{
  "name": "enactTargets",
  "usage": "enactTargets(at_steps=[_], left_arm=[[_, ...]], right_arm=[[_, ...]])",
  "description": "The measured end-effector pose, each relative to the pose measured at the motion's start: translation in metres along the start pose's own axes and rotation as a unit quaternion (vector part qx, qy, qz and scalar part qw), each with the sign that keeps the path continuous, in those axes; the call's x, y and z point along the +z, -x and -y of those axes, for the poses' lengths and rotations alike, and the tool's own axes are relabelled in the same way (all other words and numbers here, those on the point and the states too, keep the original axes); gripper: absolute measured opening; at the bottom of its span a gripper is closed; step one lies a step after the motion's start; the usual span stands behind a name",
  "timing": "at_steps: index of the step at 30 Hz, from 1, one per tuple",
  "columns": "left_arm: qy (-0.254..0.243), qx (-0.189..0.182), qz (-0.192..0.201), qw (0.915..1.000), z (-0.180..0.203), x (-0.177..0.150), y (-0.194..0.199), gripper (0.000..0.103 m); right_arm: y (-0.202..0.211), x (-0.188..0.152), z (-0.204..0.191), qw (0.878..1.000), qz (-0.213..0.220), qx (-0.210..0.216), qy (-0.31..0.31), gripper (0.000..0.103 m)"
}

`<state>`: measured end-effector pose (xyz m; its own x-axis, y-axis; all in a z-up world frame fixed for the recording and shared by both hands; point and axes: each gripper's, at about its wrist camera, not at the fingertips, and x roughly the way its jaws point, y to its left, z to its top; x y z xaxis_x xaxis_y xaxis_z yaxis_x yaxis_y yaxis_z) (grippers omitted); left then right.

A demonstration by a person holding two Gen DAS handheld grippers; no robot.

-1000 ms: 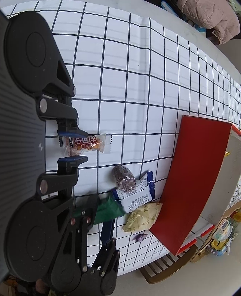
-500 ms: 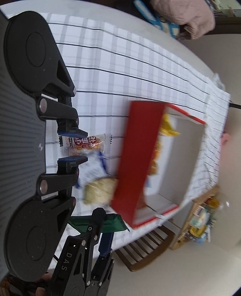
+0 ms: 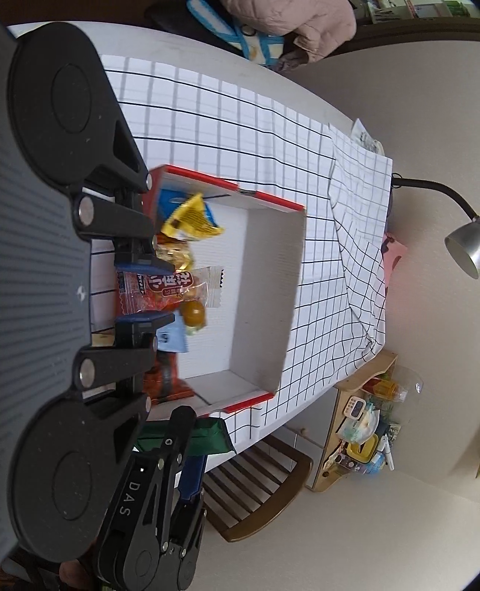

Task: Organize snacks
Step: 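Carry both snacks into the red box and open both tools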

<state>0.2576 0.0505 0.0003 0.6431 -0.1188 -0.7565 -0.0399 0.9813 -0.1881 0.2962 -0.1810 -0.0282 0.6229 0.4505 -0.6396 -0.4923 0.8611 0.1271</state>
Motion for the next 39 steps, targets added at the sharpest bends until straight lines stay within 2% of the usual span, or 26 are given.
enactTargets(at_steps=[10, 23, 32, 39], left_arm=[[-0.007, 0.024, -0.028, 0.9993, 0.005, 0.037, -0.059, 0.020], [-0.007, 0.053, -0.089, 0.9946, 0.006, 0.040, -0.128, 0.020], [0.001, 0.064, -0.107, 0.9922, 0.002, 0.034, -0.146, 0.020], [0.008, 0.060, -0.096, 0.9936, 0.000, 0.036, -0.140, 0.030]], right_arm=[[-0.049, 0.021, 0.027, 0.999, -0.036, -0.004, -0.017, 0.044], [-0.105, 0.016, 0.034, 0.996, -0.090, -0.015, 0.019, 0.044], [-0.115, 0.015, 0.038, 0.995, -0.100, -0.011, 0.022, 0.044], [-0.115, 0.014, 0.043, 0.995, -0.103, -0.008, 0.008, 0.046]])
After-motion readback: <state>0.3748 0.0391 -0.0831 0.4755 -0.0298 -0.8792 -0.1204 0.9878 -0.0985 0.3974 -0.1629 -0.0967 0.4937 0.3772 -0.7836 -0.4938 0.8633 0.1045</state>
